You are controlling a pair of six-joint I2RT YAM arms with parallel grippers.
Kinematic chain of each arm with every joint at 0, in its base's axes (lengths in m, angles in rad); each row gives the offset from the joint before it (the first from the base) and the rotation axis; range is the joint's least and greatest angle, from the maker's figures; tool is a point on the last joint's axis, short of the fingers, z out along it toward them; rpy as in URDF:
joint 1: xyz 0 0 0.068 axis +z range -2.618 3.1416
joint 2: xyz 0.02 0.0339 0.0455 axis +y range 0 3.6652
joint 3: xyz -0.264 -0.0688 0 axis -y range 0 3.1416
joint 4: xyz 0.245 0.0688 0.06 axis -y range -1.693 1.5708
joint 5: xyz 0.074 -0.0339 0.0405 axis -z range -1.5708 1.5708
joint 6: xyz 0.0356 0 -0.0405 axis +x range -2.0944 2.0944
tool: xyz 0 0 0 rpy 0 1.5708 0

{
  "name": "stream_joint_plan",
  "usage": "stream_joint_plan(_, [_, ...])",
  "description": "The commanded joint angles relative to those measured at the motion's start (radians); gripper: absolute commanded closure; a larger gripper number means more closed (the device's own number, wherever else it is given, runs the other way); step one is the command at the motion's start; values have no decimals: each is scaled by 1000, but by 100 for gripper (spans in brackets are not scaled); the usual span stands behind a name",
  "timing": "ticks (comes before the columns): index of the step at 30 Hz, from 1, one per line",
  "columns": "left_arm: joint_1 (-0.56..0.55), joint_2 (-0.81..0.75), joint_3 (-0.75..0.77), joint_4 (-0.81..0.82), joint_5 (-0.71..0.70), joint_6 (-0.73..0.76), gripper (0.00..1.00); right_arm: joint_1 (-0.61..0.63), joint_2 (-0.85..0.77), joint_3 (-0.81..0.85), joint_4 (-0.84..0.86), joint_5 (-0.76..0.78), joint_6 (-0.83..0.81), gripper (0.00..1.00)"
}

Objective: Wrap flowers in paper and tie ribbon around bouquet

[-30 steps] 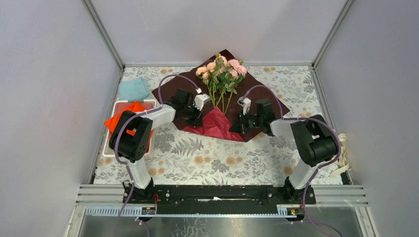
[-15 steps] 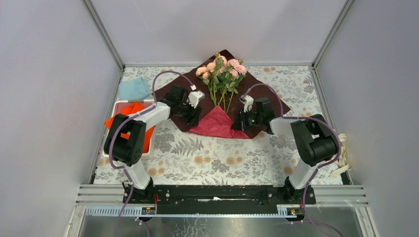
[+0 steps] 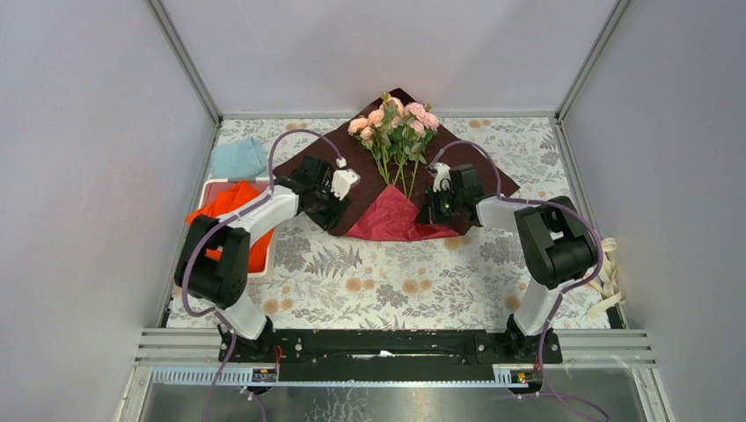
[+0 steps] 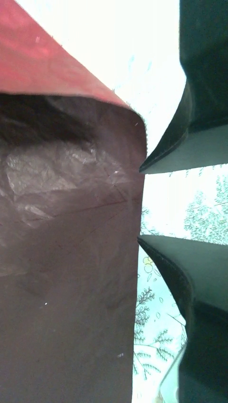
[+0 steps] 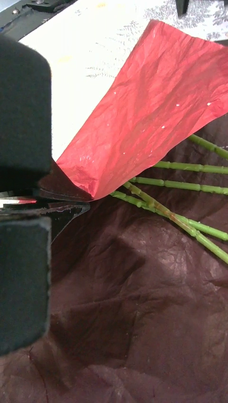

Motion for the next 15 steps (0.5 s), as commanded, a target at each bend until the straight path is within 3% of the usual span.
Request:
stream_joint_plan(1, [-55, -111, 83, -108, 11, 16, 48, -6, 5, 53, -47, 52, 8, 100])
stream_joint_plan(4, [-146, -85, 112, -159, 95, 27, 60, -6, 15, 62, -59, 57, 10, 100])
stream_joint_plan(7, [-234, -16, 130, -134, 135, 19, 65, -6, 24, 70, -68, 60, 23, 100])
stream_joint_plan(11, [-255, 93, 149, -12, 44, -23, 69, -9, 24, 64, -54, 51, 49, 100])
stream_joint_plan(15, [-255, 175, 169, 3, 6, -20, 71, -13, 16, 54, -47, 49, 63, 100])
